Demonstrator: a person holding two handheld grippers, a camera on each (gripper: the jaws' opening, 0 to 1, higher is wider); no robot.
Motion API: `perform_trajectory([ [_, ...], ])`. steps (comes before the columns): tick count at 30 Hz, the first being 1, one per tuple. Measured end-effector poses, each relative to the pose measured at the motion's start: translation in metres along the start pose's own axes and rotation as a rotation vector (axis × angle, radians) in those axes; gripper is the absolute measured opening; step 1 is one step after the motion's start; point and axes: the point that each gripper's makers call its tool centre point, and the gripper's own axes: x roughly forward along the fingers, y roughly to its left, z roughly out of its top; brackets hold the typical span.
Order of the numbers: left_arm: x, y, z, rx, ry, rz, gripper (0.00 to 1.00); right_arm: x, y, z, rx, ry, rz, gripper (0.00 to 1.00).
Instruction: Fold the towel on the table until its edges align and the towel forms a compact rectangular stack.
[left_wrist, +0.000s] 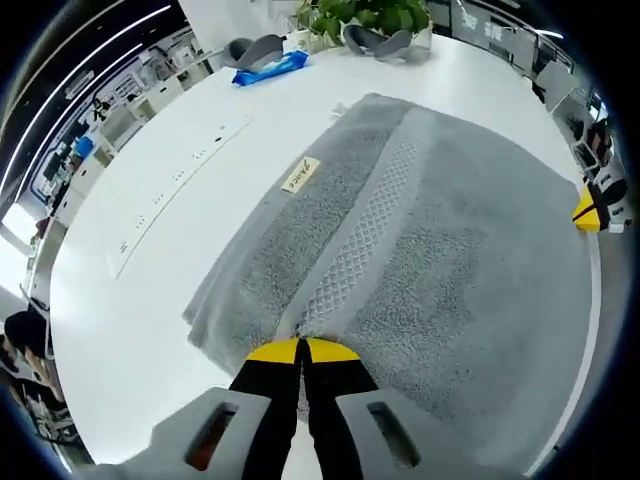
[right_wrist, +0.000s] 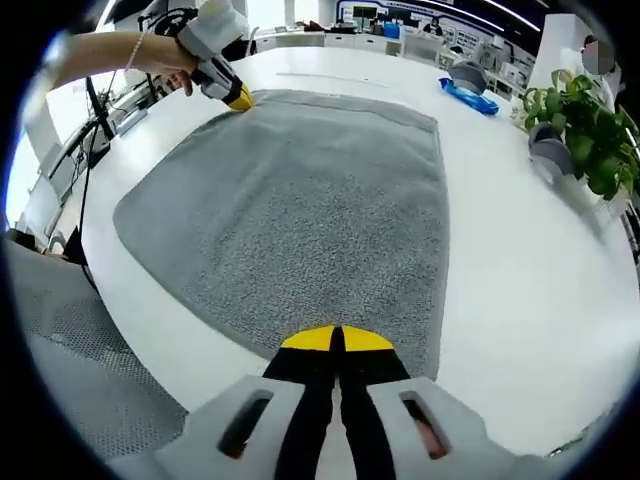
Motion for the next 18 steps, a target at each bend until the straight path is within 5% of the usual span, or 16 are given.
perform_trajectory([
  [4, -0.0006, 0.0011, -0.0011, -0.061, -0.037, -0.002, 0.01, 0.0, 0.0, 0.0001, 0.002, -0.001, 0.008, 0.0],
  [11, -0.0002, 0.0002, 0.0, -0.022, -0.02, 0.009, 0.01, 0.0006, 0.0003, 0.0008, -0.044, 0.032, 0.062, 0.0],
  [18, -0.0019, 0.0011, -0.0005, -0.065, -0.033, -0.006, 0.01, 0.001, -0.0003, 0.0003, -0.027, 0.086, 0.143, 0.0],
])
